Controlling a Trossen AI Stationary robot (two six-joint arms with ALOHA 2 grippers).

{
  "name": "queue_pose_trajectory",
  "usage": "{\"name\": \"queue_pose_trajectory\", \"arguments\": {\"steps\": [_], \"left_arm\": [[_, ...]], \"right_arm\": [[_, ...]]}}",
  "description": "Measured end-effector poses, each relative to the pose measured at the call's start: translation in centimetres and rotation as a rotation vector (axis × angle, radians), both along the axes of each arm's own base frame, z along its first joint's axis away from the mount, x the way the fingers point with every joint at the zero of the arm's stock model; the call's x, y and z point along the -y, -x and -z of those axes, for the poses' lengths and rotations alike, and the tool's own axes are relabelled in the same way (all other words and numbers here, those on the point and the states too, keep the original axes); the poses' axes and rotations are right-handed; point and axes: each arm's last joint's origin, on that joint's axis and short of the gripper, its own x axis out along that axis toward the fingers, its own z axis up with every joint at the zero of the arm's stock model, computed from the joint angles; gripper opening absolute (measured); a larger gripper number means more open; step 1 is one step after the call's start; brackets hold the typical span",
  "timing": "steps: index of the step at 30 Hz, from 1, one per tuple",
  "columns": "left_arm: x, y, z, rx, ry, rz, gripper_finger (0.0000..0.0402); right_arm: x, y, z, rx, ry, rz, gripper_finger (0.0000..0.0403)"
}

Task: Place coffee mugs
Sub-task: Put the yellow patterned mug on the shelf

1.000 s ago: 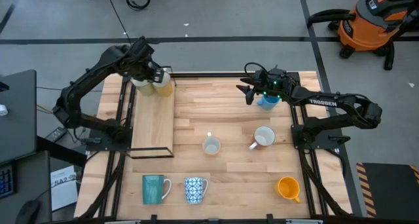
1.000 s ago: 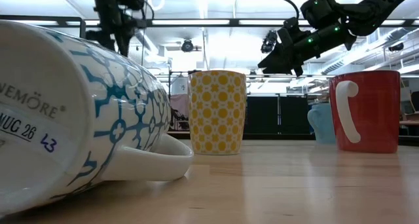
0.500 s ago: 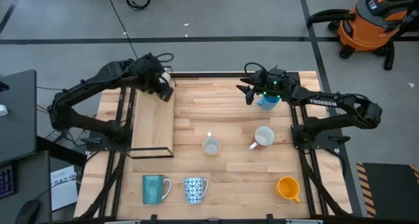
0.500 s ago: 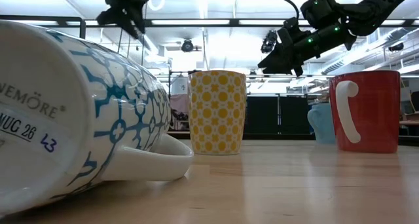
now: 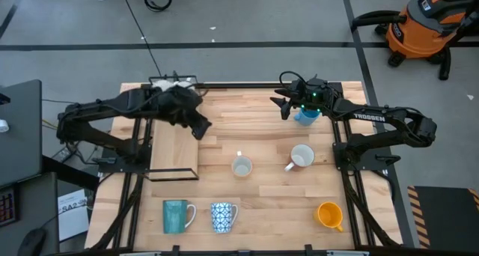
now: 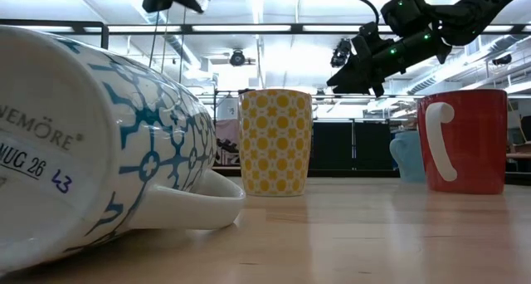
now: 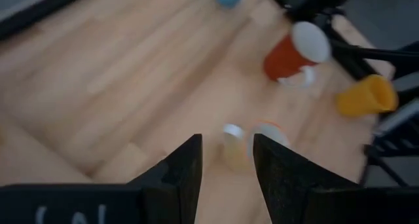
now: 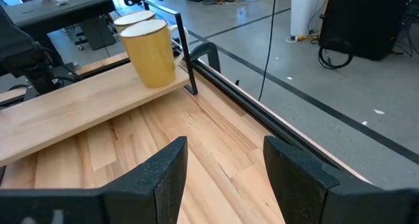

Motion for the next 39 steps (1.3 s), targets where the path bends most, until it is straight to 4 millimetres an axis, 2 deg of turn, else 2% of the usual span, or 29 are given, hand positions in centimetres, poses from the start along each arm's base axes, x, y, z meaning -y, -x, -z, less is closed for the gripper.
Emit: {"name": "queue_pose_trajectory", "arguments": {"steps": [7,13,20,31,39], "left_arm": [[3.0,-1.9,0.6,0.031,0.049,0.048,0.0142],[5.0,-4.4,2.8,-0.042,0.077,0.064,0.0142],[6.6,-7.6,6.7,-0.161,0.127,0.028,0.0142],[7.4,-11.2,12.3,-0.309,0.142,-0.001,0.0142],[7.5,-12.4,14.3,-0.344,0.137,-0.006,0.0142]], "right_arm": [[0.0,0.0,0.0,-0.001,-0.001,0.000,0.0207],[0.0,0.0,0.0,-0.001,-0.002,0.000,0.0207],[-0.1,-0.1,0.1,-0.010,-0.008,-0.006,0.0207],[-0.2,-0.1,0.1,-0.012,-0.009,-0.007,0.0207],[-0.2,-0.1,0.1,-0.013,-0.008,-0.007,0.0207]]}}
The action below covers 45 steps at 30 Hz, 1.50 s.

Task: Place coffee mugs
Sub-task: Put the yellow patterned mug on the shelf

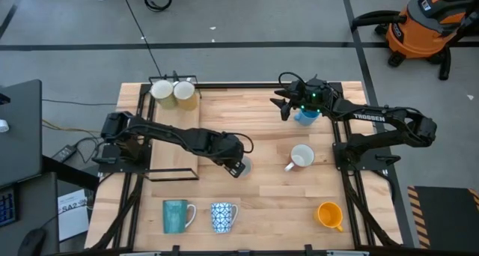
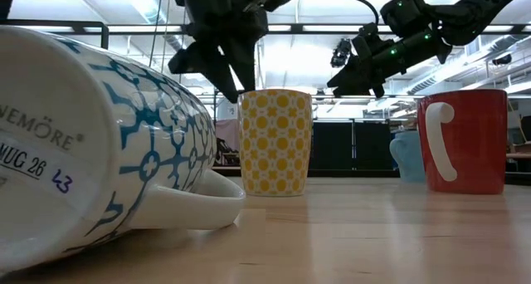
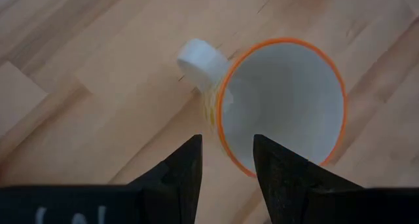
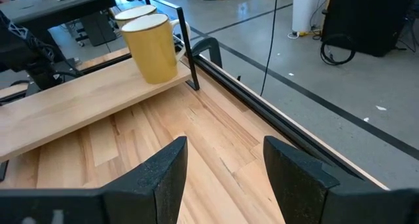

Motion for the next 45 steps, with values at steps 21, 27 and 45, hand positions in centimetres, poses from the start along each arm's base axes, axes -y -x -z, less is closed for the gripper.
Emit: {"name": "queue_pose_trajectory", "arguments": {"steps": [21,27,45], "left_arm": [[-1.3,-0.9,2.9,-0.117,-0.088,0.153,0.0113],[-3.2,-0.9,2.8,-0.137,-0.159,0.318,0.0042],[-7.8,-0.8,1.8,-0.201,-0.285,0.483,0.0026]], "right_arm": [[0.0,0.0,0.0,-0.001,0.000,-0.001,0.0207],[0.0,0.0,0.0,-0.001,-0.001,-0.001,0.0207],[0.0,0.0,0.0,-0.001,-0.002,-0.001,0.0207]]}}
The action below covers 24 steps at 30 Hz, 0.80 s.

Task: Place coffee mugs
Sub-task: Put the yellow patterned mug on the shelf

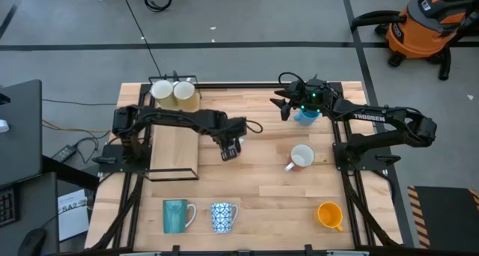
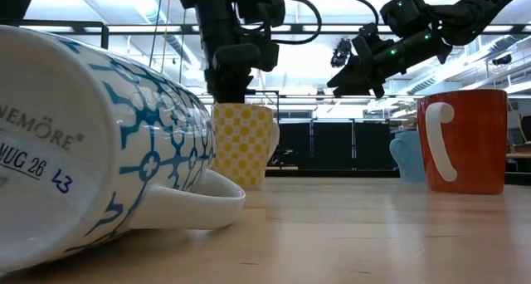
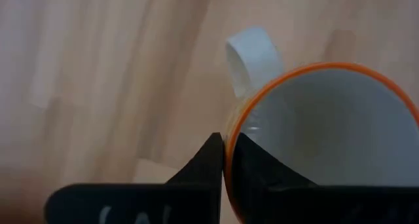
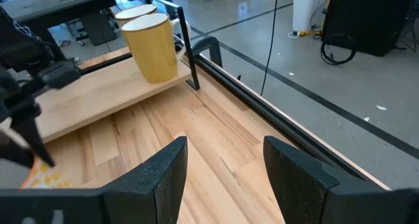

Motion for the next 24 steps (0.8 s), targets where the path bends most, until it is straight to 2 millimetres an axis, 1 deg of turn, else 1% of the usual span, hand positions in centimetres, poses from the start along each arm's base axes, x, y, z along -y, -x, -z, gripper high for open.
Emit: {"name": "queue_pose_trajectory", "arguments": {"steps": [4,8,12,16,21,24], "left_arm": [[-0.8,-0.3,-1.6,0.006,-0.014,0.023,0.0026],[-1.5,-0.2,-3.4,-0.010,-0.012,0.025,0.0026],[-2.3,-0.3,-5.4,0.021,-0.022,0.018,0.0026],[-2.7,-0.5,-7.0,0.057,-0.030,0.018,0.0026],[-2.7,-0.4,-8.2,0.059,-0.028,0.018,0.0026],[-2.4,-0.2,-8.6,0.051,-0.024,0.024,0.0026]], "right_arm": [[0.0,0.0,0.0,0.000,0.000,0.000,0.0207],[0.0,0.0,0.0,0.000,0.000,0.000,0.0207],[0.0,0.0,0.0,0.000,0.000,0.000,0.0207],[0.0,0.0,0.0,-0.002,-0.001,0.000,0.0207],[0.0,0.0,0.0,-0.003,-0.002,0.000,0.0207],[0.0,0.0,0.0,-0.003,-0.002,0.000,0.0207]]}}
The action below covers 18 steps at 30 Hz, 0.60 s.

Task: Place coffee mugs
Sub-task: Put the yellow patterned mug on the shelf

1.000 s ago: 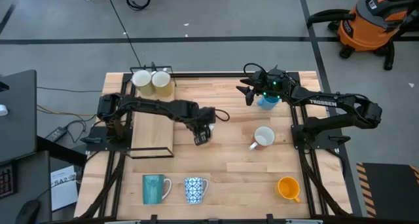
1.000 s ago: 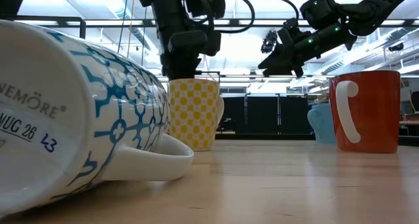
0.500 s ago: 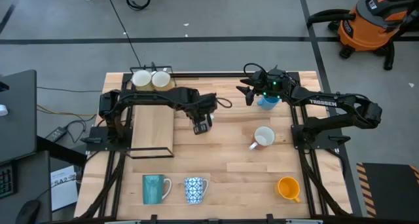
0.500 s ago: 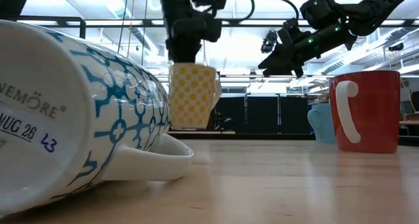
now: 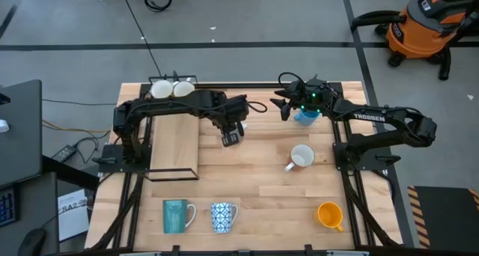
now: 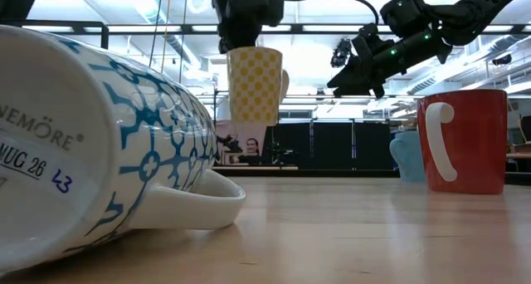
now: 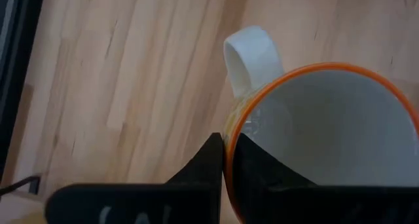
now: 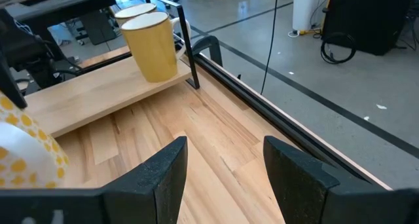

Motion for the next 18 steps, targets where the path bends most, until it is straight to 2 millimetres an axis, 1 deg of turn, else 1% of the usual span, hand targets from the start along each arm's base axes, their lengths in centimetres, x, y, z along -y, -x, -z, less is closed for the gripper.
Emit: {"name": "queue_pose_trajectory", "arguments": {"steps": [2,5,9,13,15,18], "left_arm": [[0.5,0.5,-0.3,-0.028,0.004,0.008,0.0026],[1.2,1.3,-1.2,-0.019,0.016,0.001,0.0026],[1.9,3.3,-3.2,-0.012,0.027,-0.005,0.0026],[2.2,5.3,-5.0,0.015,0.021,-0.014,0.0026],[2.3,6.5,-5.5,0.021,0.022,-0.033,0.0027],[2.4,8.5,-5.4,0.021,0.015,-0.070,0.0031]], "right_arm": [[0.0,0.0,0.0,0.000,0.000,0.000,0.0207],[0.0,0.0,0.0,0.000,0.000,0.000,0.0207],[0.0,0.0,0.0,-0.001,0.000,0.000,0.0207],[0.0,0.0,0.0,0.000,-0.001,0.000,0.0207],[0.0,0.0,0.0,-0.001,0.000,0.000,0.0207],[0.0,0.0,0.0,-0.001,0.000,0.000,0.0207]]}}
